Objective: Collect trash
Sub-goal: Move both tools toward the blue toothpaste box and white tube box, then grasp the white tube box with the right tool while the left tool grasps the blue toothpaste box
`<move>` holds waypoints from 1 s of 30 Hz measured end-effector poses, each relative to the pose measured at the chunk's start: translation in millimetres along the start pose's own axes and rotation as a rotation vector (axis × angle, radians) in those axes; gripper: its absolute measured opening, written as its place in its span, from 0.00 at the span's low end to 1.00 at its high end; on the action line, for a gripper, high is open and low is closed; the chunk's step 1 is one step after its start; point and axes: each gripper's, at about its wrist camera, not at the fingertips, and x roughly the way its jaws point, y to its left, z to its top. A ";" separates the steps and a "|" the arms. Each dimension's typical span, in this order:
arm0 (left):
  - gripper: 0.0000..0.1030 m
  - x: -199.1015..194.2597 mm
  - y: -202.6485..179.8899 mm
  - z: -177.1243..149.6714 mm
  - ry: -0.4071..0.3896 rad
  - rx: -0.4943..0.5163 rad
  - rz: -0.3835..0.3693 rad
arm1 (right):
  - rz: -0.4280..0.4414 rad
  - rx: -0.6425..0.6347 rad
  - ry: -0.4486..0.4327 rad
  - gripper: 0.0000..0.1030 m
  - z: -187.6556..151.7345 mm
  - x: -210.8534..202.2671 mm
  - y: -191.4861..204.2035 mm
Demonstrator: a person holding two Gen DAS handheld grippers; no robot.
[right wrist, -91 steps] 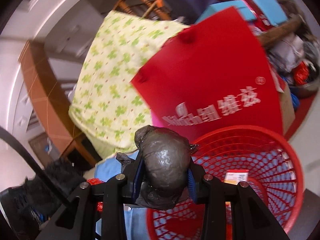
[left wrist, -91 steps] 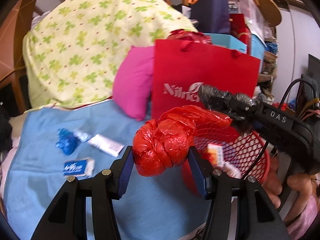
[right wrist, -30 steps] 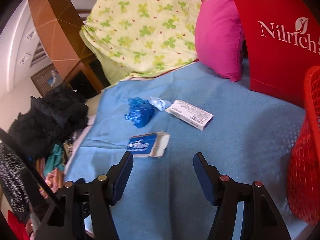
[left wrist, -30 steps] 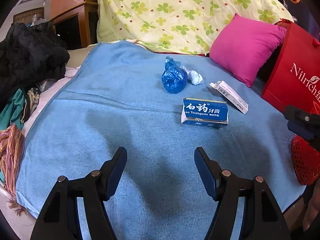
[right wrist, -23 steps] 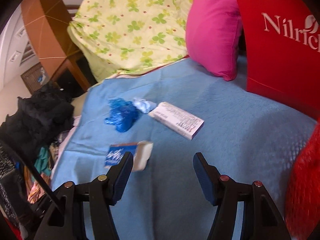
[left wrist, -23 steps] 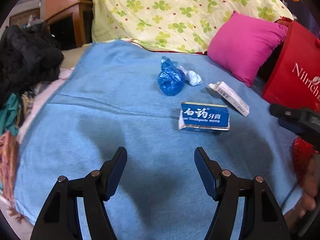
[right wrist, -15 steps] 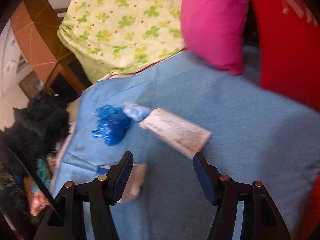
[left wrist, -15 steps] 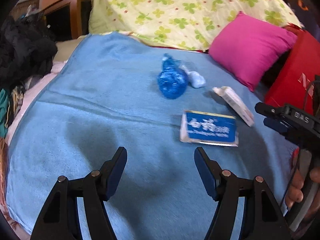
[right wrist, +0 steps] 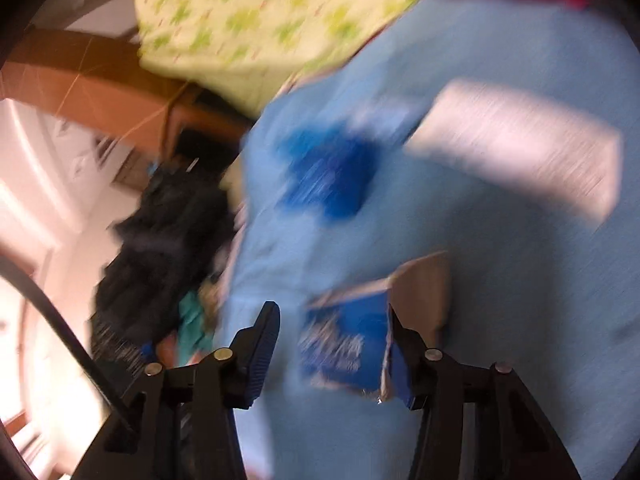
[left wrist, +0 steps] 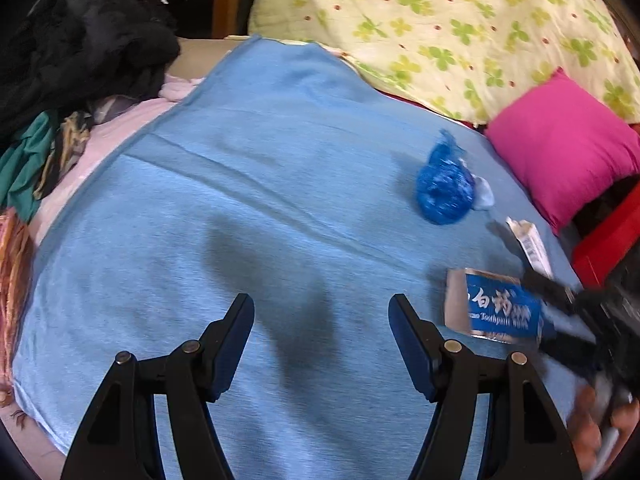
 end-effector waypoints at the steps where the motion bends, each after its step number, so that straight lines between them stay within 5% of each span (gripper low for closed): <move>1: 0.68 -2.0 3.7 1.2 -0.007 -0.010 0.009 | 0.035 -0.027 0.049 0.52 -6.4 4.0 9.9; 5: 0.68 -6.5 14.7 2.5 -0.019 -0.044 0.017 | 0.002 -0.139 -0.007 0.53 -8.7 -15.7 31.4; 10: 0.68 -2.0 2.3 -3.0 0.000 0.012 0.009 | -0.094 -0.051 -0.151 0.53 13.6 -57.5 4.6; 16: 0.68 -0.8 -23.5 -9.7 0.004 0.079 -0.023 | -0.452 -0.044 -0.357 0.53 39.9 -87.7 -21.1; 21: 0.68 2.8 -45.4 -14.4 0.011 0.146 -0.064 | -0.600 -0.139 -0.347 0.53 58.8 -70.7 -30.1; 23: 0.68 4.3 -51.4 -14.0 0.007 0.168 -0.086 | -0.600 -0.132 -0.362 0.54 68.1 -67.9 -37.8; 27: 0.68 6.1 -61.2 -6.0 -0.030 0.215 -0.152 | -0.411 -0.005 -0.307 0.58 76.0 -68.9 -68.5; 30: 0.71 9.8 -66.8 4.1 -0.062 0.242 -0.224 | -0.351 0.027 -0.314 0.63 77.6 -66.1 -75.7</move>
